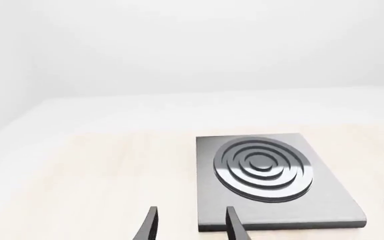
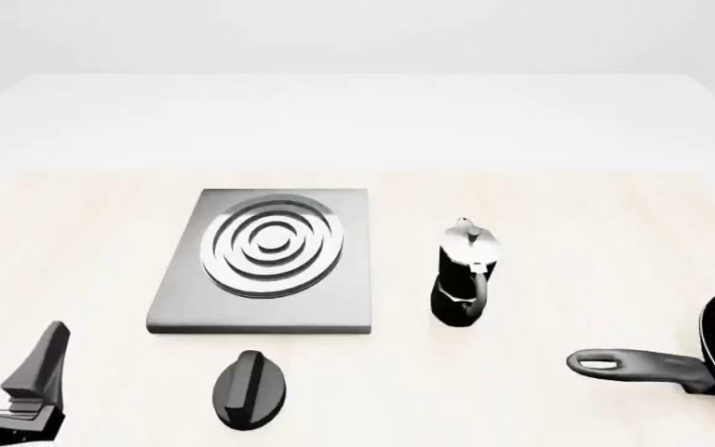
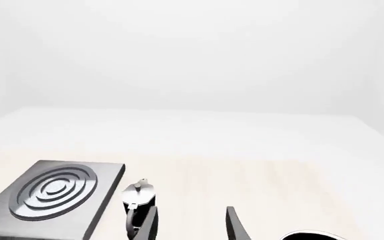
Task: Put the frying pan on the stove.
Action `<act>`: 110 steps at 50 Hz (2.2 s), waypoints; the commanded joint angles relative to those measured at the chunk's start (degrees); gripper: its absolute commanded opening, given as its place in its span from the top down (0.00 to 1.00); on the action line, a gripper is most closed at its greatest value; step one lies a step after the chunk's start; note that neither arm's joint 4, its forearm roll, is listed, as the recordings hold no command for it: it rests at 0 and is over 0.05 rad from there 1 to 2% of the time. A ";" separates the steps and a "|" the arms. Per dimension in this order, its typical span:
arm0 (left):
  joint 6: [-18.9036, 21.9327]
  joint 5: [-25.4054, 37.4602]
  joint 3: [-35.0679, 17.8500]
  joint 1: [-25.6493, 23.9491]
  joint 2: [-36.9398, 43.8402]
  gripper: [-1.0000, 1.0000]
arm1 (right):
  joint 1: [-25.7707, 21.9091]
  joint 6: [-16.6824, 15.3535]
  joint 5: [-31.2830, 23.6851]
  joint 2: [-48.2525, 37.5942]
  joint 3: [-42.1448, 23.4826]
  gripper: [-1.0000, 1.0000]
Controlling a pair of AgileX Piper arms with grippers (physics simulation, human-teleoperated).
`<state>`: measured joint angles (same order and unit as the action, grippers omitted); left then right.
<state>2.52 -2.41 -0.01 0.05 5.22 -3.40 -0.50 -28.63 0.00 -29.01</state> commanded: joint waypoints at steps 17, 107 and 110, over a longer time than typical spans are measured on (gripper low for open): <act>-1.88 0.32 0.00 0.10 0.13 0.00 | 2.43 3.48 -41.24 0.00 -41.45 0.00; 10.34 -17.32 -48.03 -41.76 61.74 0.00 | 3.99 7.09 -41.27 0.00 -44.89 0.00; 10.91 -16.78 -49.66 -43.09 63.15 0.00 | 4.04 7.28 -41.27 0.00 -44.82 0.00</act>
<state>13.11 -20.93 -41.38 -37.21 61.56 0.76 6.75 -69.90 0.00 -74.34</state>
